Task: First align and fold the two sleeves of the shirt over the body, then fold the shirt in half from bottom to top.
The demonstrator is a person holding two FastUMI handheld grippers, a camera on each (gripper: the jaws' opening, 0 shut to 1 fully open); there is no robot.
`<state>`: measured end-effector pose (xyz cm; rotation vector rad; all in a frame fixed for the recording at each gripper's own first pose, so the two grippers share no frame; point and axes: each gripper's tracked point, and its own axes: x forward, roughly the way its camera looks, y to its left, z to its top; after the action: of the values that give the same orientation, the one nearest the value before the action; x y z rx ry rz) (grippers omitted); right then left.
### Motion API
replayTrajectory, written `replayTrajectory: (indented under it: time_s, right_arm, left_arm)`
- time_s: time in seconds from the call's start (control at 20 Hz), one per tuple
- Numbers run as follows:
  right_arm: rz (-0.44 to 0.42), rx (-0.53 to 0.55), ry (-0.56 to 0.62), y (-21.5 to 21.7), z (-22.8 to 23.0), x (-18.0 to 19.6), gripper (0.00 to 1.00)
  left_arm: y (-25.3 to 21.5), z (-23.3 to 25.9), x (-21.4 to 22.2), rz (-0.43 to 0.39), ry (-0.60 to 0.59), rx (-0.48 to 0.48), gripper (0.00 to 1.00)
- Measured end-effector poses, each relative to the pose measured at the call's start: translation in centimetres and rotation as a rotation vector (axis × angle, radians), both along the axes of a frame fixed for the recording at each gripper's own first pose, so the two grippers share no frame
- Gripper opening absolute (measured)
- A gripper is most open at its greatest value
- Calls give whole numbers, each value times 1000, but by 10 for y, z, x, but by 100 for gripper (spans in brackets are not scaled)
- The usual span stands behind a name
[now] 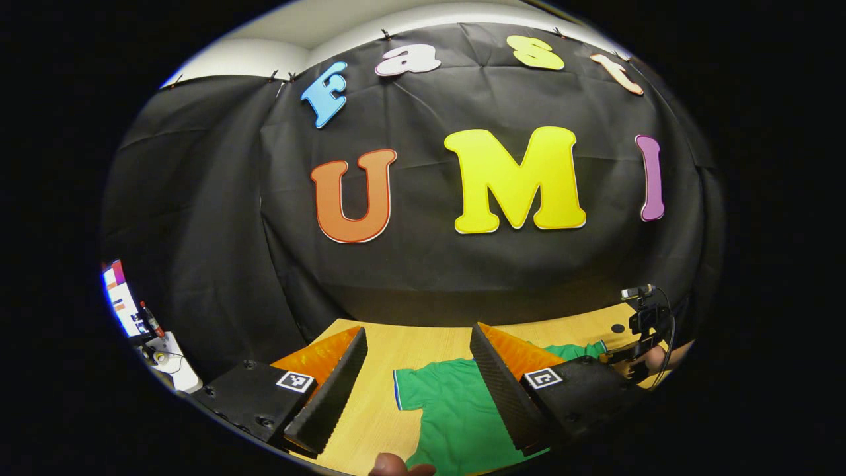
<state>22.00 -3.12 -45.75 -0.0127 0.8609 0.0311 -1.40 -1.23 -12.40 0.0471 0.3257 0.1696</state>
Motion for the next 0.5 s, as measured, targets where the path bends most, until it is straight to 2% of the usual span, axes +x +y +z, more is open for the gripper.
replayTrajectory:
  time_s: [0.05, 0.15, 0.5]
  right_arm:
    - [9, 4, -3, 3, 0, -1, 18]
    - [6, -7, -5, 2, 4, 0, 0]
    - [-18, 24, -71, 2, 40, 11, 0]
  left_arm:
    - [2, -1, 0, 1, -1, 0, 99]
    - [5, -1, -1, 9, 0, -4, 100]
    - [21, -8, -6, 37, 3, -40, 99]
